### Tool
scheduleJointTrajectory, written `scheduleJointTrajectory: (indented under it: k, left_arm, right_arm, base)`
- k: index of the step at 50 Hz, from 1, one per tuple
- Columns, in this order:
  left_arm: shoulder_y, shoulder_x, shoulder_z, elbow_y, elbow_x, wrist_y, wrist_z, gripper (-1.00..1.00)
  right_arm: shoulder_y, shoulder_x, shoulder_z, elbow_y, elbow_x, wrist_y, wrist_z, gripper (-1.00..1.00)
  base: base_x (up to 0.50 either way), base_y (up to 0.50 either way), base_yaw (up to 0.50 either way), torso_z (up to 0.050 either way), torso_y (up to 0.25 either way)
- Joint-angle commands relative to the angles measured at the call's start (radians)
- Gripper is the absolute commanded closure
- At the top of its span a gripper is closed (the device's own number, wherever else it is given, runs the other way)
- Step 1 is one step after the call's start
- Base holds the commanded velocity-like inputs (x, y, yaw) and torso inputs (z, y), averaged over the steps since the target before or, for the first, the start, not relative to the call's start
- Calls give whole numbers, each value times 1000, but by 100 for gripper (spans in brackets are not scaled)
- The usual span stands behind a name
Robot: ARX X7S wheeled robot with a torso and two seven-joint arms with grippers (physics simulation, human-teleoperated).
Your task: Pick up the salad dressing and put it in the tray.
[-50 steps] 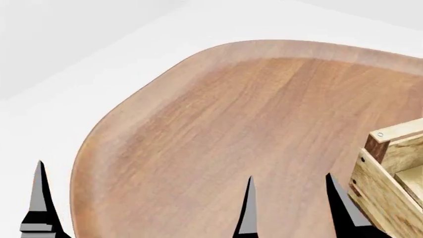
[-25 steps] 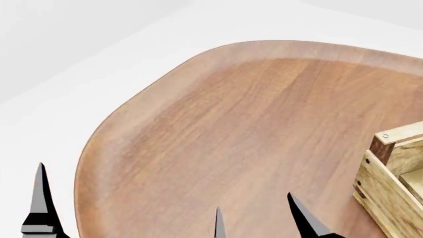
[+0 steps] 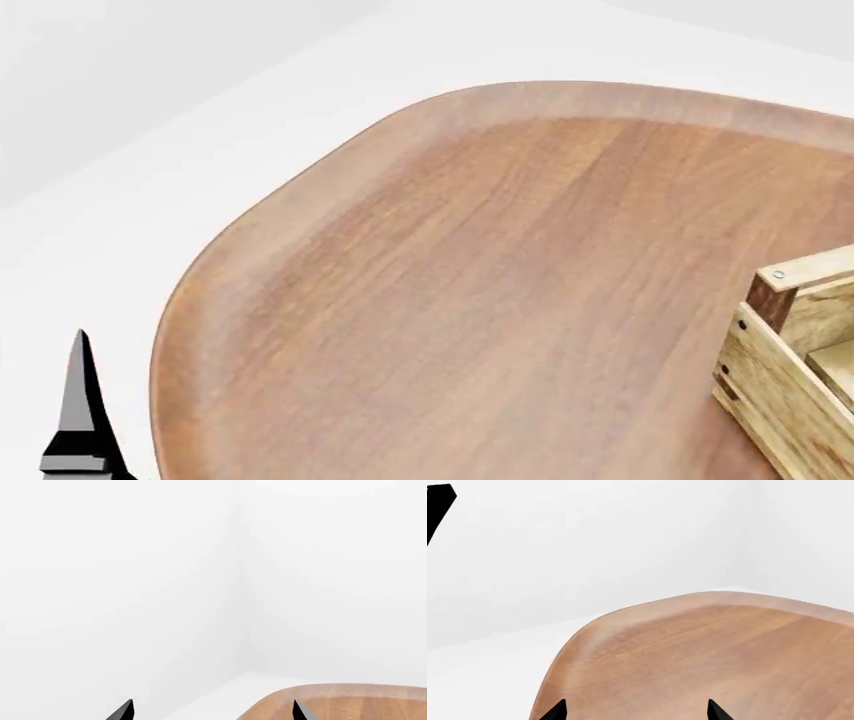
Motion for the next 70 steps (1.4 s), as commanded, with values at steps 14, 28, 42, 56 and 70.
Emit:
scheduleJointTrajectory:
  k: [14, 28, 42, 56, 70]
  left_arm:
    - [-15, 10, -17, 11, 6, -24, 19, -100]
    - [-13, 5, -12, 5, 4, -18, 12, -100]
    - [-12, 1, -5, -3, 3, -10, 6, -100]
    - [-11, -4, -4, -1, -3, -9, 0, -100]
    - [-11, -9, -1, -6, -7, -2, -6, -100]
  right_arm:
    - [-31, 7, 8, 40, -36, 33, -6, -100]
    - [-35, 9, 10, 53, -48, 29, 8, -100]
    - [-7, -2, 66, 105, -26, 29, 38, -100]
    - [20, -26, 40, 200, -21, 29, 19, -100]
    - [58, -52, -2, 292, -44, 13, -5, -100]
  base:
    - [0, 0, 0, 0, 0]
    - [0, 0, 0, 0, 0]
    - [0, 0, 0, 0, 0]
    - [0, 0, 0, 0, 0]
    - [0, 0, 0, 0, 0]
